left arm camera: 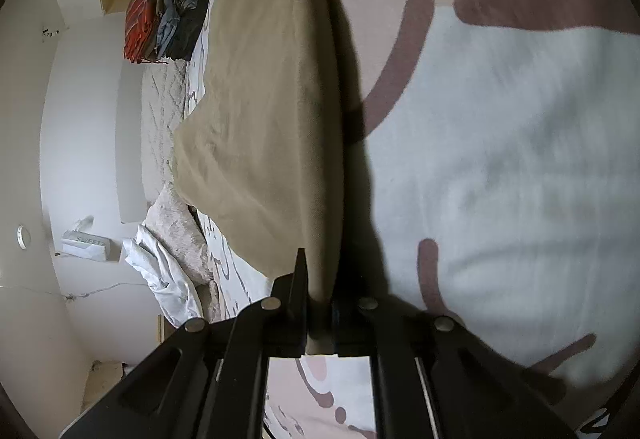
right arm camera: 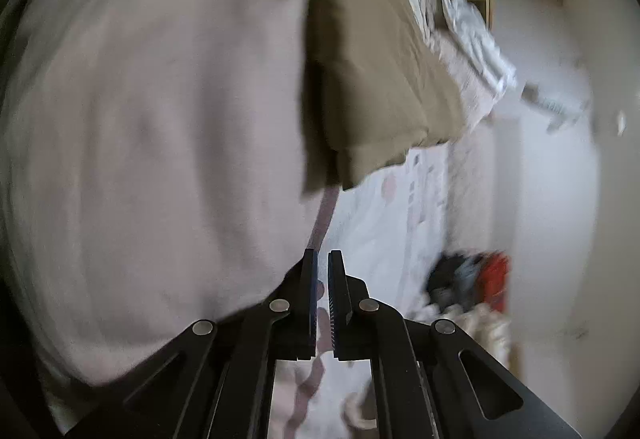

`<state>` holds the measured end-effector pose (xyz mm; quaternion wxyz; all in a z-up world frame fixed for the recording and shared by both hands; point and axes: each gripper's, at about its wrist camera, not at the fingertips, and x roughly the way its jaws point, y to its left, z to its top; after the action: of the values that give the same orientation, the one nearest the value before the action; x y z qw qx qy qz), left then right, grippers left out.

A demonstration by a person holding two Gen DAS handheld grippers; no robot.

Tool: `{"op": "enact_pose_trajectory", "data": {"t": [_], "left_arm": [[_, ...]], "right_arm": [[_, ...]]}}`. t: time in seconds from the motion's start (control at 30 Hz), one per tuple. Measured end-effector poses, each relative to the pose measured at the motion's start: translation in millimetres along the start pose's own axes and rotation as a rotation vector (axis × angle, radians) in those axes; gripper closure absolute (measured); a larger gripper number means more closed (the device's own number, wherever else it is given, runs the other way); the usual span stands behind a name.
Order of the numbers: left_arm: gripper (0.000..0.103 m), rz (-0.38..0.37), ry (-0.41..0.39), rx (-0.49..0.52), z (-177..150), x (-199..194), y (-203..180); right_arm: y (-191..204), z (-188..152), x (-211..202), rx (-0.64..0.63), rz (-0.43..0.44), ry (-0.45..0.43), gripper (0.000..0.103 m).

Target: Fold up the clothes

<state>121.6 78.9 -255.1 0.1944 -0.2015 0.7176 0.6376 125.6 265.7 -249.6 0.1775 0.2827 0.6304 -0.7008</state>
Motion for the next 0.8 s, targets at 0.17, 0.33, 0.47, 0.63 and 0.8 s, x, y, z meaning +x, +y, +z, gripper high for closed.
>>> {"op": "enact_pose_trajectory", "data": {"t": [0.17, 0.33, 0.47, 0.63, 0.8], "left_arm": [[0.095, -0.002, -0.002, 0.0, -0.7, 1.5, -0.2], [0.095, -0.012, -0.009, -0.002, 0.1, 1.3, 0.3], [0.095, -0.014, -0.012, 0.006, 0.8, 0.8, -0.1], [0.095, -0.048, -0.057, -0.035, -3.0, -4.5, 10.4], [0.095, -0.133, -0.051, -0.153, -0.1, -5.3, 25.7]], "right_arm": [[-36.4, 0.0, 10.5, 0.199, 0.183, 0.013, 0.098], [-56.0, -0.3, 20.9, 0.362, 0.291, 0.047, 0.098], [-58.3, 2.2, 23.5, 0.462, 0.327, 0.112, 0.098], [-41.7, 15.0, -6.8, 0.308, 0.119, 0.002, 0.098], [-15.5, 44.1, -61.1, 0.182, -0.009, -0.202, 0.01]]}}
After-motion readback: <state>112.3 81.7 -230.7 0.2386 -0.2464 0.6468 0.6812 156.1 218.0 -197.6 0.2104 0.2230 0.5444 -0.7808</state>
